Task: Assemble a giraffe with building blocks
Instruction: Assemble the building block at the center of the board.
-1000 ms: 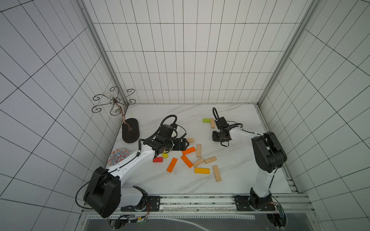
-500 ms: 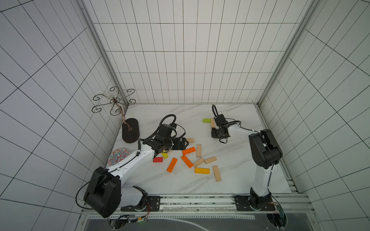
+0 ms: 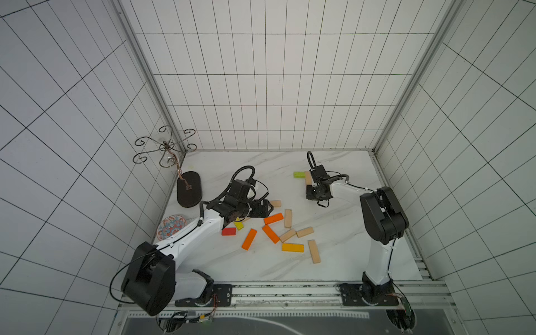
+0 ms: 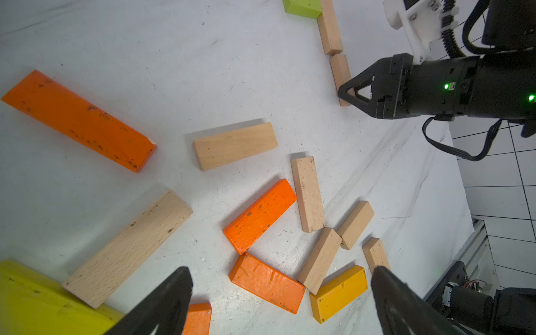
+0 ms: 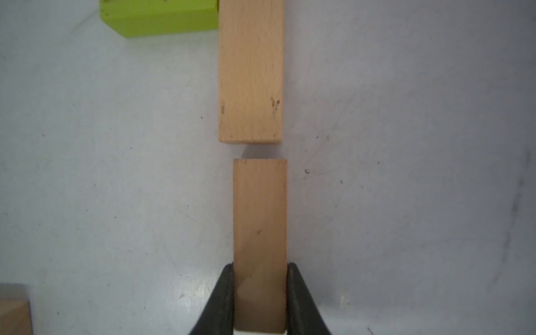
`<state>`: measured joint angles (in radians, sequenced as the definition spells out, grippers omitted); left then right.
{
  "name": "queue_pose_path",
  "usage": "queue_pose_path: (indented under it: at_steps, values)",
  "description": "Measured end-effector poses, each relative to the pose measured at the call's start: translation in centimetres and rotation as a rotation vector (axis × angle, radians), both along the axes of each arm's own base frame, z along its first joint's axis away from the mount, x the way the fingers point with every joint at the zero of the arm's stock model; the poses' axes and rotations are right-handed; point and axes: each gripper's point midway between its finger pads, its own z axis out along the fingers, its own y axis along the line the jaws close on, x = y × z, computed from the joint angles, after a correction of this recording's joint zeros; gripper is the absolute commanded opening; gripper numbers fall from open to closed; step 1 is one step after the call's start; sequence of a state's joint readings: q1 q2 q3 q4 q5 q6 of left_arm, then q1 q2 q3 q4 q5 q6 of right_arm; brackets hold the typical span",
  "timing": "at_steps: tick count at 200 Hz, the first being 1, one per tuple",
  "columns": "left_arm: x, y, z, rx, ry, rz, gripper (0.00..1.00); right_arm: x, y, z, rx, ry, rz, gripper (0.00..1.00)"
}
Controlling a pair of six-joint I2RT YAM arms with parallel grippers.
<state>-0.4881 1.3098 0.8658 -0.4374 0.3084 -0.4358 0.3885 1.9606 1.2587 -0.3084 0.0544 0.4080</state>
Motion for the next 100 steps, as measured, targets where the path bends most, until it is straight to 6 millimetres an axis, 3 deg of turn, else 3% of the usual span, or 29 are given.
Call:
queue_pose_path:
  at_steps: [100]
  values:
    - [0.1,0.14,0.0,0.0,-0.001,0.004,0.96,0.38,-0.08,0.01,0.002,-0.001,-0.008,0.31]
